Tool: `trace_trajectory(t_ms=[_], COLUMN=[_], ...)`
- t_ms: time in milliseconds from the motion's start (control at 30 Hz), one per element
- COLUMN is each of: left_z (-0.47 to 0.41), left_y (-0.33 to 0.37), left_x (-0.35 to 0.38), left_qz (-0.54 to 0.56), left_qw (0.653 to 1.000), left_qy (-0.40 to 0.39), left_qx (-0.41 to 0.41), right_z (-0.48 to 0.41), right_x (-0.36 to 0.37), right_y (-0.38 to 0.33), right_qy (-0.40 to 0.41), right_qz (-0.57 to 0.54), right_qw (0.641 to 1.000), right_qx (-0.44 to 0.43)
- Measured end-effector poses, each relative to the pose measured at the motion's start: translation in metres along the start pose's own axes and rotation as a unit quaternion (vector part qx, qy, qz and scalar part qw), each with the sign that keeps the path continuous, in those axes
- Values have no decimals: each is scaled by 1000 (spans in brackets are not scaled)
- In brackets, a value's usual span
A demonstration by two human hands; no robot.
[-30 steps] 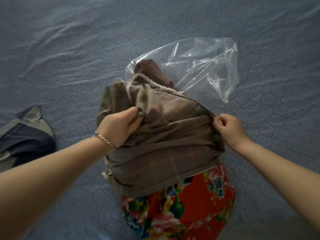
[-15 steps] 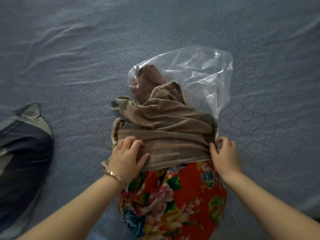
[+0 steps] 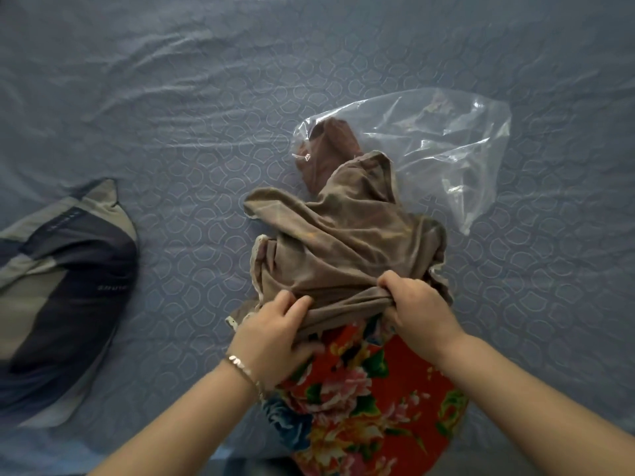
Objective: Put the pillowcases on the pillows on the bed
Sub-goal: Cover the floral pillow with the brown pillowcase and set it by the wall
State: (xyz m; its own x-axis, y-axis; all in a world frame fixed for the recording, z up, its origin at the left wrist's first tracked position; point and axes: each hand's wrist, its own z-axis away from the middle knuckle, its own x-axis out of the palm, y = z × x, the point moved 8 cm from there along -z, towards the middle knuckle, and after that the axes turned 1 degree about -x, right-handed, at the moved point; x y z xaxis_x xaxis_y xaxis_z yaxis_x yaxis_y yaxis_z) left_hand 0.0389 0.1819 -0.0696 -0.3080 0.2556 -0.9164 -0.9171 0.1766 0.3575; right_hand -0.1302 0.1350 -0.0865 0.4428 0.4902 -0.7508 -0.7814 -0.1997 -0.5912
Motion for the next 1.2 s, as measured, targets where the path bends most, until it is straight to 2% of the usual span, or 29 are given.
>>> trace_trajectory(t_ms=[100, 167, 300, 433, 533, 600, 700, 800, 900, 933, 967, 1000, 1067, 1100, 1133, 1200], left_z=[-22, -32, -35, -46, -39, -26, 2, 26, 29, 21, 3, -19, -72, -95, -115, -143], left_y=[-2, 9, 16, -20, -24, -20, -32, -62, -69, -68, -64, -57, -41, -28, -13, 5], left_x=[-22, -31, -23, -31, -39, -39, -18, 24, 54, 50, 36, 13, -29, -35, -31, 4], left_qz=[125, 171, 34, -50, -9, 18, -24, -63, 17, 54, 83, 95, 30, 0, -22, -53], left_qw=[988, 981, 999, 994, 991, 991, 996, 992, 946, 927, 923, 931, 966, 977, 983, 976], left_qy=[86, 85, 18, 68, 128, 134, 91, -41, -224, -254, -235, -182, -43, -14, -30, -140], left_qx=[-36, -32, 3, -70, -47, -18, -1, -100, -232, -272, -292, -302, -254, -213, -181, -156], right_z=[13, 17, 15, 8, -1, -11, -22, -12, 15, 23, 30, 34, 39, 40, 40, 41], right_x=[-7, -15, -21, -26, -26, -24, -40, -26, -1, 7, 11, 14, 17, 19, 20, 19], right_y=[-2, -2, -13, -27, -36, -26, 9, 51, 63, 62, 62, 60, 56, 50, 46, 39], right_qy=[15, 44, 88, 132, 116, 96, 146, 98, 82, 90, 97, 107, 111, 100, 91, 95], right_qz=[-32, -27, -4, 25, 88, 134, 250, 289, 259, 241, 222, 201, 152, 126, 106, 82], right_qw=[999, 999, 996, 991, 989, 986, 957, 952, 962, 966, 970, 973, 982, 987, 990, 991], right_qx=[-9, -8, -20, 5, 12, 28, 30, 22, 27, 28, 29, 20, -4, -20, -29, -38])
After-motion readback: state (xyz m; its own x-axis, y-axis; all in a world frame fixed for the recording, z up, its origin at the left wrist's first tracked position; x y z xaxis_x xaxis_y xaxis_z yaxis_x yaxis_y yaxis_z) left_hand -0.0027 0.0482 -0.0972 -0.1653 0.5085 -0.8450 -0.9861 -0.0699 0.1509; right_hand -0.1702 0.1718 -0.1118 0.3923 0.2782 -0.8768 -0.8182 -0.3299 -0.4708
